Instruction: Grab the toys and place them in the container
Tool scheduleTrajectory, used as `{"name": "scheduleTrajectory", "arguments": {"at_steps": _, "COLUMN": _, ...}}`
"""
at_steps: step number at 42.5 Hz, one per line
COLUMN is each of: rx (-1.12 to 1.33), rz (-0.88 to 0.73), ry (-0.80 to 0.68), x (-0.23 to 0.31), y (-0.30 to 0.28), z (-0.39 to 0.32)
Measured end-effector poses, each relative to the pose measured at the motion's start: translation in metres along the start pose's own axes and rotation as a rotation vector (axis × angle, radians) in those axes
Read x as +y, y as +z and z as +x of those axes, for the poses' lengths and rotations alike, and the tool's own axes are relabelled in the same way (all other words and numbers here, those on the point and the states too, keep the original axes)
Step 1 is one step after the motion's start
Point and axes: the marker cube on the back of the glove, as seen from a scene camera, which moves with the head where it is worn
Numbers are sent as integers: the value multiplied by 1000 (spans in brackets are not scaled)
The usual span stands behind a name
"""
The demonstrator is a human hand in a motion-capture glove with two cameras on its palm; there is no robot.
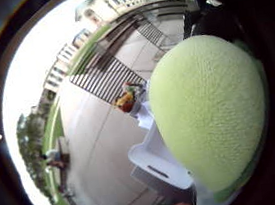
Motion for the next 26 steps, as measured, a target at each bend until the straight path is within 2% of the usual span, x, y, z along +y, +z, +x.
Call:
{"name": "scheduleTrajectory", "arguments": {"at_steps": 5, "rx": -88, "rz": -20, "ry": -46, "x": -10, "y": 18, "z": -25}}
{"name": "scheduleTrajectory", "arguments": {"at_steps": 12, "rx": 61, "rz": -36, "ry": -171, "x": -12, "y": 44, "z": -4}}
{"name": "scheduleTrajectory", "arguments": {"at_steps": 18, "rx": -141, "rz": -34, "ry": -28, "x": -22, "y": 49, "z": -37}}
{"name": "scheduleTrajectory", "arguments": {"at_steps": 26, "rx": -51, "rz": -75, "ry": 28, "x": -25, "y": 68, "z": -26}}
